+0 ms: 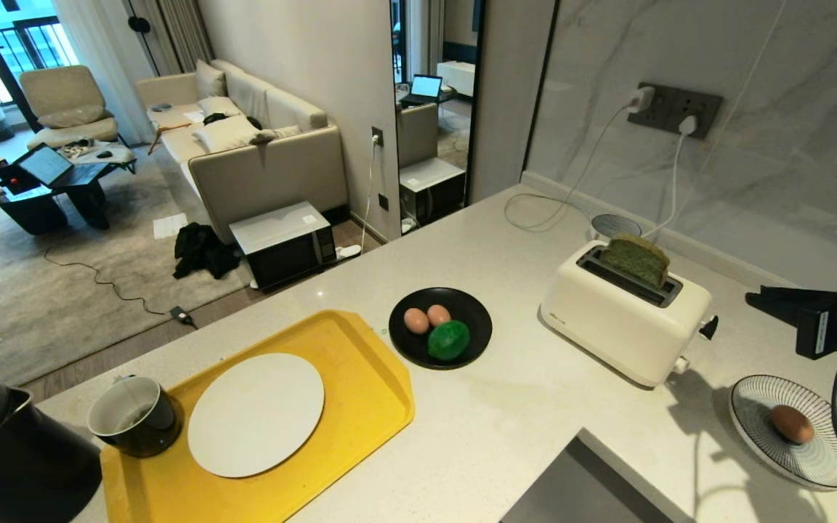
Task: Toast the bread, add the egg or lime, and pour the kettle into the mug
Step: Put the baked bread on a plate
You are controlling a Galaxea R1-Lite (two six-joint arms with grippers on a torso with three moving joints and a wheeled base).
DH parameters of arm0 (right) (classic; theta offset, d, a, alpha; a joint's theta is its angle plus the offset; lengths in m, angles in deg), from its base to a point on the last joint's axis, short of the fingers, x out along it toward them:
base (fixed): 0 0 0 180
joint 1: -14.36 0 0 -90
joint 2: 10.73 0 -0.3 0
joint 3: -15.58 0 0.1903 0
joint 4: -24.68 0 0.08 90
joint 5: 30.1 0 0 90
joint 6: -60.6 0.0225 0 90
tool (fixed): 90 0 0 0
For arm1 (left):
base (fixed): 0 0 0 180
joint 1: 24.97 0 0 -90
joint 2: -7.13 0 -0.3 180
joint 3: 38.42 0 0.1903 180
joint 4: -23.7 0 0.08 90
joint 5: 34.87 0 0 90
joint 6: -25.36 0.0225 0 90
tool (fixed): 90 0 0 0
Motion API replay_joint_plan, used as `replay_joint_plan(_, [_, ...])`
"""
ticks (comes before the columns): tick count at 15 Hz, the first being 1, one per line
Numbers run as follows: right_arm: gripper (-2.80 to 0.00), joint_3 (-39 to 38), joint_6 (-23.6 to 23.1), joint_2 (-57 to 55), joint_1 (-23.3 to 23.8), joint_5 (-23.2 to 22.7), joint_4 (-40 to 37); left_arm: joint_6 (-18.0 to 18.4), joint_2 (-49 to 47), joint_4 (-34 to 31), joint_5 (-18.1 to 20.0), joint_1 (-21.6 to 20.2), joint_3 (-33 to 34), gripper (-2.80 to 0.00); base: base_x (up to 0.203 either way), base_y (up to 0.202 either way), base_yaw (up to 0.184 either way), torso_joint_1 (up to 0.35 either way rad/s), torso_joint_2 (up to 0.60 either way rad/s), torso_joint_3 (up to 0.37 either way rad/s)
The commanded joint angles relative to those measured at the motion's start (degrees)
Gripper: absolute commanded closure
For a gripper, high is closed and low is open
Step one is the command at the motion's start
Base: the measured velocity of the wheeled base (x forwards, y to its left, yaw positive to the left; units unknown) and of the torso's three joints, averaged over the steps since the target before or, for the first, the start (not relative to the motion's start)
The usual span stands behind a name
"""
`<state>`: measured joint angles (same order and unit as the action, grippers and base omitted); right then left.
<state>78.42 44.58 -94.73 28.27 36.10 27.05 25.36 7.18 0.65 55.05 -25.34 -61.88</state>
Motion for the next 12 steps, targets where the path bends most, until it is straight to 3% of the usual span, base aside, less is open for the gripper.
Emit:
replay_joint_plan(1, [-2.80, 1.3, -0.2, -1.6, -1.6, 3.1, 0.2, 0.0, 0.0, 0.0, 0.0, 0.0, 0.0, 0.00, 0.000, 0.000, 0.000, 0.000, 0.00, 0.000])
replay_joint_plan(7, [-2.80, 6.8, -6.4, -5.6, -4.5, 11.2, -1.5, 0.0, 0.0, 0.0, 0.0, 0.0, 0.0, 0.00, 0.000, 0.000, 0.000, 0.000, 0.00, 0.000])
replay_joint_plan(12, [-2.80, 15.6, -9.6, -9.7, -8.1, 12.0, -14.1, 0.0, 0.0, 0.0, 0.0, 0.0, 0.0, 0.00, 0.000, 0.000, 0.000, 0.000, 0.00, 0.000])
